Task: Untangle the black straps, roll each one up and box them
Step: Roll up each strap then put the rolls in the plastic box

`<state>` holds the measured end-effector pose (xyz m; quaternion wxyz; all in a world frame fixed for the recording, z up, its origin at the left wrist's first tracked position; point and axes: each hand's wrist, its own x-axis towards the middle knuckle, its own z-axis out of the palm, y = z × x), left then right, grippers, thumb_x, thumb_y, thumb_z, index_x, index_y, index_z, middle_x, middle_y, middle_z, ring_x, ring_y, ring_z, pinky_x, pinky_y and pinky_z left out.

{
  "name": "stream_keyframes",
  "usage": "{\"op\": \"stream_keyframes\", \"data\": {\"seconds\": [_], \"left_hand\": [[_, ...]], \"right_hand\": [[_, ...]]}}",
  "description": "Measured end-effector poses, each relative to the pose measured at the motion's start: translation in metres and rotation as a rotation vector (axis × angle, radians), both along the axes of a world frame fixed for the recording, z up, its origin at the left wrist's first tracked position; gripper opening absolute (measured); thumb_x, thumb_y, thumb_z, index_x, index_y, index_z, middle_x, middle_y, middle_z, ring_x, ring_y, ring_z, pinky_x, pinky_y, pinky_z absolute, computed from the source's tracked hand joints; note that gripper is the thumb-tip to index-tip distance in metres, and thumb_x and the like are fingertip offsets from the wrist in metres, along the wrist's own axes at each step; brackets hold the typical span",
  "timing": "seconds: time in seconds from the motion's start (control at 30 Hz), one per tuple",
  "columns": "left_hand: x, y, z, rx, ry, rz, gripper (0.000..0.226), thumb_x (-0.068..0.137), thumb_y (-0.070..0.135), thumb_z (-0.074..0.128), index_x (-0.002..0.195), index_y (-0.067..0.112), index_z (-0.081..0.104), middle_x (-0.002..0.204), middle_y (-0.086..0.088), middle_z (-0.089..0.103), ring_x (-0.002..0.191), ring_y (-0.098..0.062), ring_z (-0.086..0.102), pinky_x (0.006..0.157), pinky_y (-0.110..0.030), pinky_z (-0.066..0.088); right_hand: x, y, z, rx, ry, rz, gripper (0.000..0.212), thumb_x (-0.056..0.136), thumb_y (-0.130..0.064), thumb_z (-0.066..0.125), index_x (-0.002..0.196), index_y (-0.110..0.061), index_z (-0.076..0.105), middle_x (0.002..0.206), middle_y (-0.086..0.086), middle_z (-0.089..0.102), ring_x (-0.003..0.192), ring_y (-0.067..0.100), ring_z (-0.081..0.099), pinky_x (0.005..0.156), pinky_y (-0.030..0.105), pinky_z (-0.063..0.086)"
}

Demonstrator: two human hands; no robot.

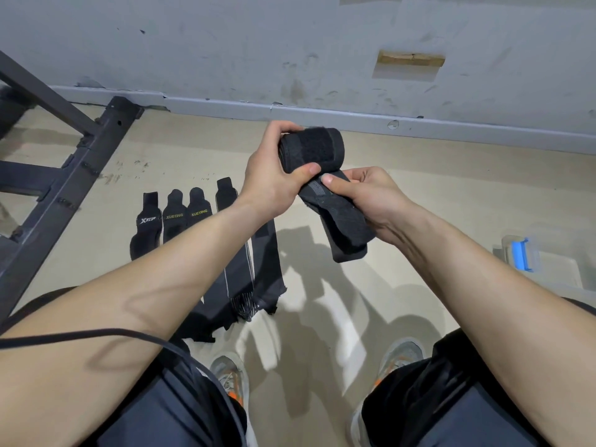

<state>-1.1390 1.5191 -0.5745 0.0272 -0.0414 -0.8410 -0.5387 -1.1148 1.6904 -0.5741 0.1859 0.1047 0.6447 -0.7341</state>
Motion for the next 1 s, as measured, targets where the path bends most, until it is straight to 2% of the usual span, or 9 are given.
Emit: {"op": "stream_keyframes", "data": {"seconds": [0.1, 0.2, 0.37, 0.53, 0.67, 0.77, 0.87, 0.93, 1.0], "left_hand": [[0.003, 0.001, -0.003, 0.152, -0.063, 0.046, 0.046, 0.082, 0.021, 0.078, 0.12, 0.028, 0.053, 0.11, 0.007, 0.066, 0.104, -0.016, 0.067, 0.095, -0.045, 0.056], [0.005, 0.001, -0.005, 0.325, -0.172, 0.116, 0.046, 0.08, 0.027, 0.077, 0.119, 0.03, 0.053, 0.109, 0.002, 0.067, 0.106, -0.024, 0.069, 0.091, -0.056, 0.058], [0.009, 0.0, -0.008, 0.261, -0.174, 0.149, 0.047, 0.08, 0.032, 0.077, 0.12, 0.032, 0.052, 0.112, 0.001, 0.067, 0.108, -0.024, 0.069, 0.096, -0.052, 0.056], [0.007, -0.003, -0.008, 0.129, -0.08, 0.026, 0.05, 0.079, 0.028, 0.076, 0.119, 0.034, 0.048, 0.116, 0.005, 0.064, 0.105, -0.017, 0.068, 0.096, -0.049, 0.055], [0.0, -0.002, -0.002, 0.111, -0.026, -0.04, 0.051, 0.079, 0.017, 0.081, 0.119, 0.026, 0.051, 0.116, 0.007, 0.064, 0.108, -0.007, 0.063, 0.098, -0.046, 0.054], [-0.003, 0.001, 0.001, 0.117, -0.039, -0.086, 0.051, 0.079, 0.007, 0.084, 0.117, 0.023, 0.054, 0.116, 0.003, 0.064, 0.109, -0.007, 0.063, 0.096, -0.042, 0.055], [-0.005, 0.004, 0.002, 0.075, -0.06, -0.14, 0.053, 0.073, 0.009, 0.088, 0.111, 0.029, 0.056, 0.114, 0.008, 0.063, 0.104, -0.013, 0.065, 0.094, -0.042, 0.057], [-0.005, 0.006, 0.004, 0.061, -0.076, -0.166, 0.055, 0.067, 0.013, 0.089, 0.105, 0.037, 0.057, 0.114, 0.011, 0.064, 0.095, -0.015, 0.066, 0.089, -0.042, 0.058], [-0.004, 0.008, 0.007, 0.046, -0.068, -0.204, 0.055, 0.066, 0.011, 0.089, 0.101, 0.039, 0.057, 0.115, 0.011, 0.063, 0.095, -0.014, 0.065, 0.087, -0.041, 0.058]], "right_hand": [[0.002, 0.001, -0.004, 0.044, 0.031, 0.019, 0.02, 0.096, -0.01, 0.067, 0.106, 0.007, 0.068, 0.075, 0.003, 0.075, 0.062, 0.01, 0.07, 0.057, 0.02, 0.052], [0.001, 0.001, -0.01, 0.245, 0.094, 0.075, 0.019, 0.094, -0.015, 0.072, 0.105, -0.001, 0.069, 0.08, 0.0, 0.074, 0.066, 0.008, 0.071, 0.059, 0.021, 0.052], [0.004, -0.008, -0.018, 0.473, 0.143, 0.134, 0.015, 0.091, -0.026, 0.074, 0.097, -0.013, 0.071, 0.086, -0.005, 0.076, 0.077, 0.012, 0.073, 0.069, 0.028, 0.056], [0.001, -0.003, -0.01, 0.055, 0.021, 0.054, 0.019, 0.096, -0.014, 0.068, 0.099, 0.005, 0.07, 0.08, 0.007, 0.074, 0.066, 0.016, 0.07, 0.06, 0.026, 0.053], [0.0, 0.001, 0.002, -0.112, -0.036, 0.037, 0.022, 0.097, -0.018, 0.066, 0.087, 0.002, 0.069, 0.07, 0.005, 0.073, 0.058, 0.013, 0.068, 0.055, 0.021, 0.052], [0.001, 0.004, 0.007, -0.087, -0.072, 0.005, 0.036, 0.096, -0.032, 0.067, 0.094, 0.004, 0.069, 0.07, 0.005, 0.073, 0.058, 0.013, 0.069, 0.054, 0.02, 0.052], [-0.001, 0.006, 0.006, -0.183, -0.142, 0.0, 0.054, 0.096, -0.056, 0.057, 0.102, -0.004, 0.07, 0.085, 0.004, 0.076, 0.076, 0.018, 0.074, 0.057, 0.023, 0.055], [-0.002, 0.008, 0.005, -0.236, -0.165, 0.014, 0.067, 0.095, -0.07, 0.044, 0.109, -0.011, 0.071, 0.095, 0.005, 0.076, 0.086, 0.021, 0.074, 0.066, 0.029, 0.058], [-0.004, 0.008, 0.003, -0.25, -0.181, 0.015, 0.076, 0.092, -0.076, 0.04, 0.107, -0.011, 0.077, 0.107, 0.01, 0.076, 0.099, 0.026, 0.074, 0.093, 0.039, 0.058]]}}
